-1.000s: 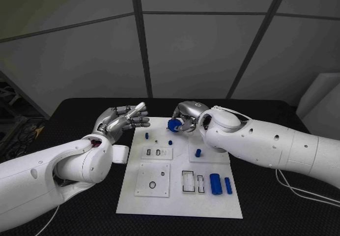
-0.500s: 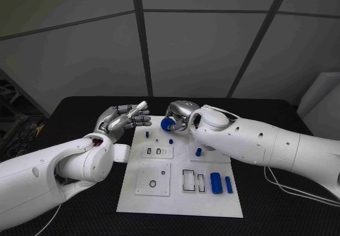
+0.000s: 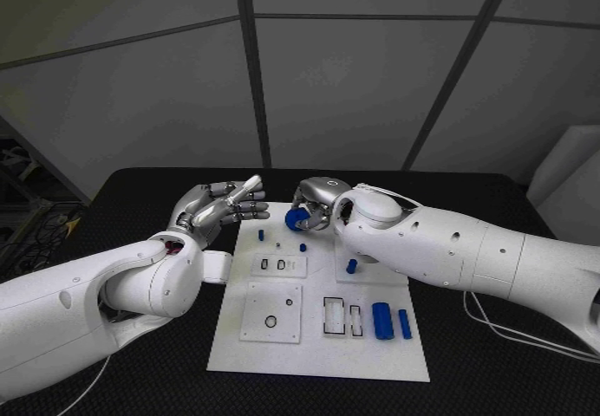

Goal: Assemble the parts on the task board

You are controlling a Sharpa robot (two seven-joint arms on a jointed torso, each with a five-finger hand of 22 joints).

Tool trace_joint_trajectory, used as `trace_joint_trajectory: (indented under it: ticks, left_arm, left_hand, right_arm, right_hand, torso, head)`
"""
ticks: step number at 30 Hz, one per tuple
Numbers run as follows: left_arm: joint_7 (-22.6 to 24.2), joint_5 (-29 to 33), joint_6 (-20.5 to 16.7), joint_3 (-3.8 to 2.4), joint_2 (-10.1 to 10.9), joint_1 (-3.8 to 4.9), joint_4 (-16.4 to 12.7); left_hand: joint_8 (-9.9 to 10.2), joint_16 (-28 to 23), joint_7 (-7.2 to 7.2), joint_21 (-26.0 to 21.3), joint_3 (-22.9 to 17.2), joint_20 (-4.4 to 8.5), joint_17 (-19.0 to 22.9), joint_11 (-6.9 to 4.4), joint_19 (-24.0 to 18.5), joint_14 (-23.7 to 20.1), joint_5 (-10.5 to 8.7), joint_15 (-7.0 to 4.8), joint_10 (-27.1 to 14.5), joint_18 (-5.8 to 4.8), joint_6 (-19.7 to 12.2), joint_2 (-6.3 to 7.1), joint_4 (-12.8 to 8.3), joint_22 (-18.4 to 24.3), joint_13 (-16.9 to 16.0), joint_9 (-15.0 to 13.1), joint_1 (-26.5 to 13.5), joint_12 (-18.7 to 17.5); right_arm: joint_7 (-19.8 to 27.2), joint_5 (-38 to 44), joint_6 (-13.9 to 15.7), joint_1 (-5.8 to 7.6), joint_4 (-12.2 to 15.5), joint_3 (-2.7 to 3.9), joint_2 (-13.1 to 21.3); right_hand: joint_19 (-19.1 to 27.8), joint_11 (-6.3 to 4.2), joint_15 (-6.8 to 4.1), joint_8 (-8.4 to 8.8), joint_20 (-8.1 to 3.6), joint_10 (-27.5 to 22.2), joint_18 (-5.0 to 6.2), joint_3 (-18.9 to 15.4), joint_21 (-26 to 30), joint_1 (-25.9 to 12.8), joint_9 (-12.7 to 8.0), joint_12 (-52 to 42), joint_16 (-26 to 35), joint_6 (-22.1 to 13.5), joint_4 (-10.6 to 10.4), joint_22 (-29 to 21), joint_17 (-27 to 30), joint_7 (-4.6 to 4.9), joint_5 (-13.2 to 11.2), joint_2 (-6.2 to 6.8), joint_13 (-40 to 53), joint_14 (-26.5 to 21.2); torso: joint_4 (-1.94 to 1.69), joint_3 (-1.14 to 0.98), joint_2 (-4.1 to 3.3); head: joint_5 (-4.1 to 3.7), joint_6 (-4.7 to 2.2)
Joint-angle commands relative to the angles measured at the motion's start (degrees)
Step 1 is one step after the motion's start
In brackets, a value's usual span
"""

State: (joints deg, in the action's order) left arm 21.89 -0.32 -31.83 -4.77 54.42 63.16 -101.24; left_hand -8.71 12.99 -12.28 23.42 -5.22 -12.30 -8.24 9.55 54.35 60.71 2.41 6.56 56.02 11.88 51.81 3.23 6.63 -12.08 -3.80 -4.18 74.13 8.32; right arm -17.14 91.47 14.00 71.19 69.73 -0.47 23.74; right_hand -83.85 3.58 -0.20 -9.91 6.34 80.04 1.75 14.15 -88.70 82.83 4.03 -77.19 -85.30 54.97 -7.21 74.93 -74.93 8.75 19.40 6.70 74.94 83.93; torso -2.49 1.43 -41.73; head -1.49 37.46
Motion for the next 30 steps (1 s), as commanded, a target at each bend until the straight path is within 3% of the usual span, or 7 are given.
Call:
trace_joint_trajectory:
  ticks: [1,11,17,30]
  left_arm:
    - [0.2,-0.5,0.5,-0.05,-0.1,0.10,-0.1]
    - [0.2,-0.5,0.5,-0.05,-0.1,0.10,-0.1]
    - [0.2,-0.5,0.5,-0.05,-0.1,0.10,-0.1]
    - [0.2,-0.5,0.5,-0.05,-0.1,0.10,-0.1]
  left_hand:
    - [0.4,-0.2,-0.22,0.3,-0.1,-0.15,-0.1,0.19,0.3,0.0,0.25,0.29,0.0,-1.73,0.0,-0.40,-0.3,-0.1,0.0,0.1,0.0,-0.2]
    - [0.4,-0.2,-0.23,0.3,0.0,-0.15,-0.1,0.19,0.3,0.0,0.25,0.29,0.0,-1.73,0.0,-0.41,-0.4,-0.1,0.0,0.1,0.0,-0.2]
    - [0.4,-0.3,-0.25,0.3,0.0,-0.16,-0.1,0.21,0.3,0.0,0.25,0.31,0.0,-1.74,0.0,-0.44,-0.4,-0.1,0.0,0.1,0.1,-0.3]
    - [0.4,-0.3,-0.25,0.3,0.0,-0.16,-0.1,0.21,0.3,0.0,0.25,0.31,0.0,-1.74,0.0,-0.44,-0.4,-0.1,0.0,0.1,0.1,-0.3]
  right_arm:
    - [0.0,0.4,-2.0,0.08,-0.3,-0.13,-0.1]
    - [-0.6,0.4,-3.1,0.08,-1.1,-0.19,-0.6]
    - [-0.5,0.1,-3.8,0.08,-1.8,-0.21,-0.9]
    - [-0.3,-0.5,-4.2,0.08,-1.9,-0.28,-1.0]
  right_hand:
    - [-4.1,0.08,-0.25,0.08,-0.31,0.4,-1.13,0.3,-0.3,-0.3,0.0,-0.1,0.0,0.5,0.0,12.5,-3.8,0.03,0.1,-0.20,0.5,3.9]
    - [-3.9,0.35,-0.06,1.04,-0.19,-0.7,-1.08,0.6,-0.2,-1.4,-0.2,1.0,0.1,-0.5,0.0,12.3,-3.6,0.33,-0.4,0.41,-0.6,3.8]
    - [-3.9,0.96,0.46,2.87,0.25,-1.7,-1.06,0.2,-0.1,-3.8,-0.3,2.2,0.0,-3.3,-0.8,12.2,-3.9,0.93,-1.0,1.13,-1.7,3.9]
    - [-3.9,1.08,0.62,3.11,0.48,-1.8,-1.07,-0.7,-0.1,-6.1,-0.1,2.2,-0.2,-3.7,-1.7,12.3,-4.3,0.98,-1.1,1.53,-1.7,3.9]
  torso:
    - [0.07,-0.05,0.03]
    - [0.01,0.02,0.02]
    - [0.01,0.06,0.05]
    - [0.05,0.00,0.02]
  head:
    - [0.03,0.04]
    - [-0.11,0.17]
    - [-0.11,0.26]
    - [-0.05,0.37]
